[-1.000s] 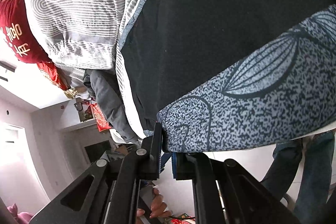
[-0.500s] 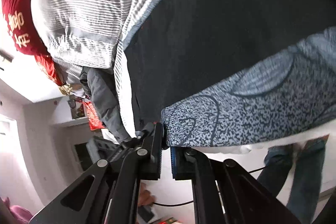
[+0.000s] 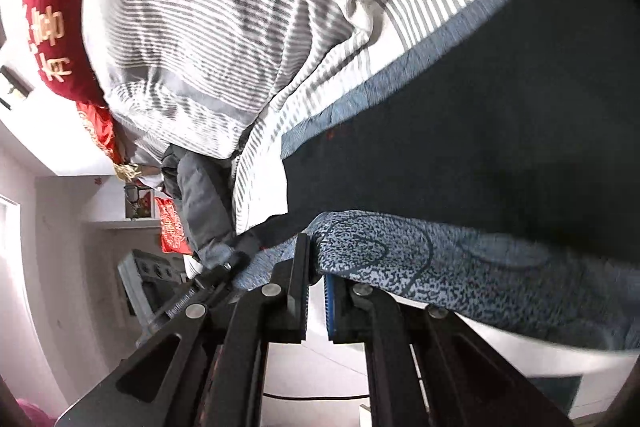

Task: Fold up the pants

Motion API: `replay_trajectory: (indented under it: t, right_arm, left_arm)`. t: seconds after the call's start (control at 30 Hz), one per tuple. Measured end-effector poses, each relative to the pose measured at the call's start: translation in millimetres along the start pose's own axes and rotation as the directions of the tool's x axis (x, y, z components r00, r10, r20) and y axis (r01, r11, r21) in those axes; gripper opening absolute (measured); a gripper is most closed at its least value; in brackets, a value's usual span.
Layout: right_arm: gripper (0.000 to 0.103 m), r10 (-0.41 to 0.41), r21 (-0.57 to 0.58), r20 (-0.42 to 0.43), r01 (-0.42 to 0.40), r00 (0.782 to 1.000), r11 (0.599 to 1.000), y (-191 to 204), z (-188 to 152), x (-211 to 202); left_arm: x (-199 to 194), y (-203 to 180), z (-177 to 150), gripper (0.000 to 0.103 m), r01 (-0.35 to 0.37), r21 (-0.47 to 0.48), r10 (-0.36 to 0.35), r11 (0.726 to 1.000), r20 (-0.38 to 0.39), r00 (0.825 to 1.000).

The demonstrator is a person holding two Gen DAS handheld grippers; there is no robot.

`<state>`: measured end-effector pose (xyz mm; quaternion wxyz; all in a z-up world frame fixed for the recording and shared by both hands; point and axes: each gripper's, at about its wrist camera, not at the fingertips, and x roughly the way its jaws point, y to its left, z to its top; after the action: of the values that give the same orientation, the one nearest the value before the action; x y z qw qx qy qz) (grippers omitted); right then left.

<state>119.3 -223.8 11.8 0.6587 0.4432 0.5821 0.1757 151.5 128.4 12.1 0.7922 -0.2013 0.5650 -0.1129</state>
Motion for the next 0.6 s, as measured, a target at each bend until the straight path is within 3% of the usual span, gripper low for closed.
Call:
replay_trajectory:
  t: [0.23, 0.37, 0.53, 0.6]
  right_arm:
    - [0.007, 0.003, 0.075, -0.086, 0.003, 0.996, 0.997, -28.9, 79.9, 42.5]
    - [0.006, -0.02, 0.081, -0.137, 0.031, 0.99, 0.996, -40.8, 115.9, 67.0]
    - [0.007, -0.088, 0.099, -0.222, 0.113, 0.971, 0.989, -65.4, 146.0, 101.3]
    - [0.007, -0.085, 0.148, -0.253, 0.126, 0.964, 0.981, -76.8, 152.6, 112.3]
  left_arm:
    - [65.0, -15.9, 61.3, 0.032, -0.106, 0.021, 0.106, 0.994, -0.013, 0.994]
    - [101.5, -21.7, 79.7, 0.033, -0.205, 0.042, 0.206, 0.978, -0.04, 0.978]
    - [128.1, -29.0, 82.7, 0.051, -0.318, 0.109, 0.322, 0.942, -0.022, 0.946]
    - [130.5, -36.2, 83.1, 0.067, -0.348, 0.153, 0.35, 0.925, 0.015, 0.937]
